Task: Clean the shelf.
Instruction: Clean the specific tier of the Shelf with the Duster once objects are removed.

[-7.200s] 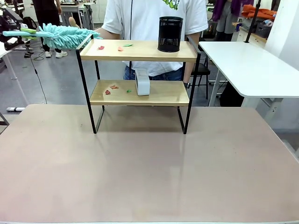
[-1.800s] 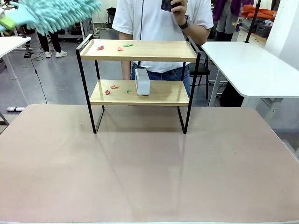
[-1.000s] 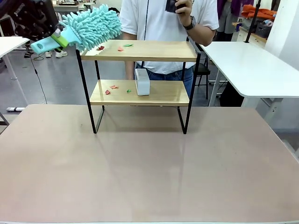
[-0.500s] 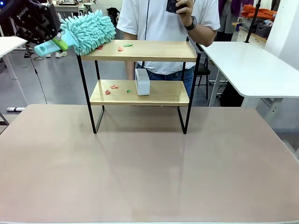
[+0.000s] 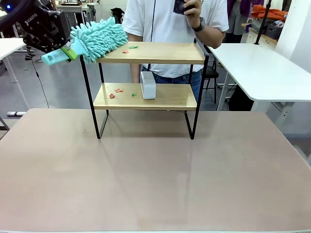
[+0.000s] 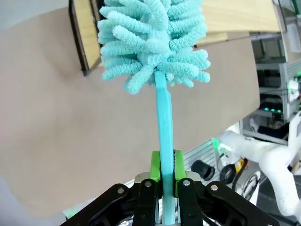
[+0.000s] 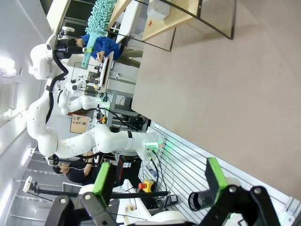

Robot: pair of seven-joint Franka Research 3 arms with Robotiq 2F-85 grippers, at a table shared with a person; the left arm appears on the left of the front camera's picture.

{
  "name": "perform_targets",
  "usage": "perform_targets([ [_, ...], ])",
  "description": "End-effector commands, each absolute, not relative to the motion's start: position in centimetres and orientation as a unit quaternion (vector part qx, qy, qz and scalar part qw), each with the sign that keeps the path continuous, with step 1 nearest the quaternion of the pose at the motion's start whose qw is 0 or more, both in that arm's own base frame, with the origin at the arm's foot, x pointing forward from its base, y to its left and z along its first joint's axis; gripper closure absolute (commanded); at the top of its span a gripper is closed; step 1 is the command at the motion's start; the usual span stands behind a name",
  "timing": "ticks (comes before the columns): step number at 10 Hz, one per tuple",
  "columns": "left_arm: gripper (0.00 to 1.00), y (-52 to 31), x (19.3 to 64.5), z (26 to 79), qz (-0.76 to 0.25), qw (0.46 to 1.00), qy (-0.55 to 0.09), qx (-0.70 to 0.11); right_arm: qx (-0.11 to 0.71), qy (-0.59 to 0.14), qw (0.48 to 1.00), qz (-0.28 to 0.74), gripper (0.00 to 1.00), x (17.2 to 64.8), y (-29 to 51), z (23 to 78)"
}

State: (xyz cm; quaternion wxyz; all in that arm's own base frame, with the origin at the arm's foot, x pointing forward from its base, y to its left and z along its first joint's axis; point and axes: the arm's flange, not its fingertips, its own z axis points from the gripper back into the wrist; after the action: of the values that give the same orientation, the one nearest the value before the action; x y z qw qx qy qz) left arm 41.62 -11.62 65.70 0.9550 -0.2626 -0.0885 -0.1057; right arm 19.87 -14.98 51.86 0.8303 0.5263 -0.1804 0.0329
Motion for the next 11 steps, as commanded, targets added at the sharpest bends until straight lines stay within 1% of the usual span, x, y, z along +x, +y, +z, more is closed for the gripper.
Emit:
perform_targets([
  [1,1.00,-11.2,40.7,66.0,-0.169,0.945,-0.057,-0.273,0.532,-0.192,0.824,0.042,0.00,20.0,-14.9,52.0],
  [2,1.00,-11.1,40.3,66.1,-0.197,0.940,-0.045,-0.276,0.532,-0.192,0.824,0.042,0.00,20.0,-14.9,52.0],
  [4,1.00,-10.4,39.4,66.3,-0.286,0.917,-0.005,-0.276,0.532,-0.192,0.824,0.042,0.00,20.0,-14.9,52.0],
  [5,1.00,-9.8,39.1,66.5,-0.328,0.898,0.030,-0.292,0.532,-0.192,0.824,0.042,0.00,20.0,-14.9,52.0],
  [6,1.00,-9.1,38.9,66.8,-0.368,0.875,0.062,-0.307,0.532,-0.192,0.824,0.042,0.00,20.0,-14.9,52.0],
  [8,1.00,-7.5,37.8,67.4,-0.487,0.802,0.131,-0.319,0.532,-0.192,0.824,0.042,0.00,20.0,-14.9,52.0],
  [10,1.00,-7.0,37.7,67.6,-0.503,0.791,0.142,-0.320,0.532,-0.192,0.824,0.042,0.00,20.0,-14.9,52.0],
  [11,1.00,-6.9,37.7,67.7,-0.498,0.794,0.137,-0.320,0.532,-0.192,0.824,0.042,0.00,20.0,-14.9,52.0],
])
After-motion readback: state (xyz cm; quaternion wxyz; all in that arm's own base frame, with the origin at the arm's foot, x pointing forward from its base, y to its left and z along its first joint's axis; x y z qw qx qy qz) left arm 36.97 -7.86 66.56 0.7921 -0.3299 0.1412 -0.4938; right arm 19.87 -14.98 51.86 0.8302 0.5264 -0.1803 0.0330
